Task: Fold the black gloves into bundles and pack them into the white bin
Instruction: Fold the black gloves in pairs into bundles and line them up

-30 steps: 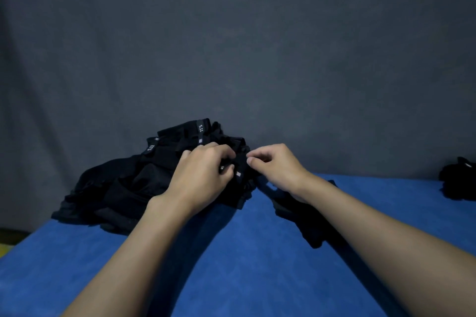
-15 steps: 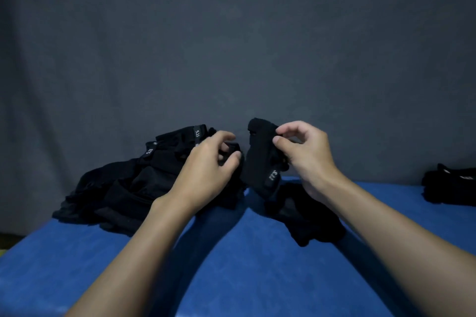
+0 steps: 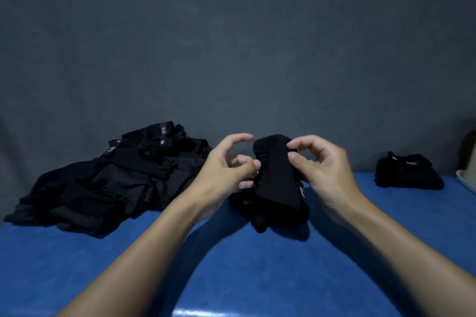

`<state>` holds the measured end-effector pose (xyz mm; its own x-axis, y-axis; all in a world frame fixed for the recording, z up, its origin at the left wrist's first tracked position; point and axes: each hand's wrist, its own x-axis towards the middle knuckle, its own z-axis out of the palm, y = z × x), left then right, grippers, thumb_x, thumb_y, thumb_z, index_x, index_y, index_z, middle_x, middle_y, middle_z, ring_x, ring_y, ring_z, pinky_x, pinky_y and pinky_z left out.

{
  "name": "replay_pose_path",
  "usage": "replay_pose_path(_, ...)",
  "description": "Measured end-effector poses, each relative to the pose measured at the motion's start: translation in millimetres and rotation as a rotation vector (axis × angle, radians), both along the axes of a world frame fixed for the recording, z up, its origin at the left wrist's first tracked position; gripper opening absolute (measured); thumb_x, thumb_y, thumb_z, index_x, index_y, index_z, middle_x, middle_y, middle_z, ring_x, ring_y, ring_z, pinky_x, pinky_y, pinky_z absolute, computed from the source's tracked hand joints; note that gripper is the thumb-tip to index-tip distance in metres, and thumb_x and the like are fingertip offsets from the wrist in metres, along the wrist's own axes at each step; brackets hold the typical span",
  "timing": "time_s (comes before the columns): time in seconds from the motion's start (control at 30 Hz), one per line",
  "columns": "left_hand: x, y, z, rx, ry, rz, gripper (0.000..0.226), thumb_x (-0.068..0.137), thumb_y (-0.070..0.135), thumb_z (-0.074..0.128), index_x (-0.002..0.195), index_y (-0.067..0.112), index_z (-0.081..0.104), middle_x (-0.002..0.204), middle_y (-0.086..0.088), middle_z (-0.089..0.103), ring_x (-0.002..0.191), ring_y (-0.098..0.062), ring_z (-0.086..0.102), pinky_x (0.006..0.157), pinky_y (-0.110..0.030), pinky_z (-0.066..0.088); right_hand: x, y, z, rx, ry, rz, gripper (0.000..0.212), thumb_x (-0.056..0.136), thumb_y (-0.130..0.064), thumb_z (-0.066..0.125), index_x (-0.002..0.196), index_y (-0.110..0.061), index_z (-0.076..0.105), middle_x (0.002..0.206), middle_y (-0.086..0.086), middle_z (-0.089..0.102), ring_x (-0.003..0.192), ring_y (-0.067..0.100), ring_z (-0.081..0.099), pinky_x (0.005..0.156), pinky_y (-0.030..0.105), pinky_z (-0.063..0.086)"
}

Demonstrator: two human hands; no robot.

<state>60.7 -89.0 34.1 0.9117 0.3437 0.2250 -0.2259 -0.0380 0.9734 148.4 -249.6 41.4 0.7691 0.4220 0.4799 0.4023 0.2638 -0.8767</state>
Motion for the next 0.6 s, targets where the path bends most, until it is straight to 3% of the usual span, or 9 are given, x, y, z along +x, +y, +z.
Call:
replay_pose_path(0.07, 5.1, -2.3, -3.1, -0.093, -0.046, -0.01, 0.042, 0.09, -0.009, 0.062, 0.12, 0.02, 0.061, 0.093, -0.017, 0.054, 0.087, -0.031, 0.048, 0.083, -0.046, 0.044, 0.2, -4.6, -2.2, -0.02, -0.019, 0.006, 0.02, 0.089, 0.011, 0.058, 0.088, -0.008, 0.065, 0.069, -0.008, 0.065, 0.049, 0.002, 0.055, 0.053, 0.016, 0.048)
replay_pose_path(0.13, 9.1, -2.8, -3.6, -0.114, -0.087, 0.038, 0.038, 0.088, -0.012, 0.061, 0.115, 0.015, 0.065, 0.099, -0.021, 0.057, 0.09, -0.032, 0.051, 0.085, -0.048, 0.041, 1.0, -7.0, -2.8, -0.067, -0.052, 0.001, 0.019, 0.089, 0.01, 0.059, 0.091, -0.008, 0.064, 0.078, -0.002, 0.064, 0.05, 0.001, 0.056, 0.054, 0.016, 0.049)
replay_pose_path(0.23, 13.1, -0.2, -1.4, -0.065, -0.112, 0.174, 0.032, 0.091, -0.01, 0.059, 0.107, 0.016, 0.069, 0.109, -0.023, 0.068, 0.093, -0.03, 0.062, 0.08, -0.045, 0.045, 5.4, -9.4, -4.2, -0.111, -0.036, -0.002, 0.025, 0.089, 0.007, 0.06, 0.106, -0.012, 0.059, 0.092, 0.002, 0.058, 0.06, 0.005, 0.06, 0.06, 0.021, 0.051)
replay_pose_path(0.33, 13.5, 2.2, -0.5, -0.014, -0.141, 0.231, 0.03, 0.092, -0.01, 0.059, 0.099, 0.018, 0.069, 0.109, -0.018, 0.073, 0.092, -0.026, 0.067, 0.075, -0.037, 0.051, 6.9, -13.5, -7.3, -0.15, 0.138, 0.103, 0.045, 0.088, -0.003, 0.066, 0.127, -0.019, 0.05, 0.105, -0.002, 0.059, 0.066, 0.005, 0.065, 0.056, 0.019, 0.05)
replay_pose_path(0.4, 12.9, 1.8, -0.3, 0.041, -0.149, 0.239, 0.029, 0.091, -0.009, 0.061, 0.098, 0.018, 0.069, 0.106, -0.014, 0.074, 0.094, -0.023, 0.069, 0.08, -0.039, 0.055, 8.9, -15.6, -11.3, -0.214, 0.148, 0.163, 0.053, 0.084, -0.007, 0.071, 0.131, -0.022, 0.051, 0.116, 0.0, 0.061, 0.082, 0.011, 0.071, 0.07, 0.024, 0.056)
replay_pose_path(0.47, 11.9, -0.1, 0.7, 0.086, -0.16, 0.238, 0.028, 0.09, -0.009, 0.062, 0.097, 0.018, 0.069, 0.104, -0.011, 0.075, 0.095, -0.019, 0.069, 0.085, -0.038, 0.056, 9.2, -16.1, -13.2, -0.25, 0.081, 0.169, 0.039, 0.084, -0.005, 0.071, 0.121, -0.016, 0.062, 0.112, 0.006, 0.069, 0.094, 0.015, 0.07, 0.084, 0.03, 0.057)
replay_pose_path(0.53, 10.0, -1.9, 2.2, 0.143, -0.18, 0.254, 0.027, 0.09, -0.008, 0.062, 0.095, 0.018, 0.069, 0.099, -0.005, 0.074, 0.092, -0.011, 0.069, 0.082, -0.029, 0.055, 6.3, -16.2, -12.6, -0.219, 0.055, 0.164, 0.019, 0.086, -0.002, 0.068, 0.103, -0.009, 0.069, 0.094, 0.008, 0.073, 0.082, 0.014, 0.067, 0.074, 0.027, 0.056)
replay_pose_path(0.6, 7.7, -2.9, 3.6, 0.273, -0.2, 0.335, 0.027, 0.091, -0.005, 0.061, 0.092, 0.021, 0.068, 0.091, 0.004, 0.071, 0.084, -0.004, 0.065, 0.075, -0.024, 0.052, 4.8, -16.8, -11.4, -0.167, 0.036, 0.097, 0.011, 0.085, 0.0, 0.068, 0.093, -0.008, 0.069, 0.079, 0.005, 0.069, 0.07, 0.01, 0.063, 0.063, 0.021, 0.052)
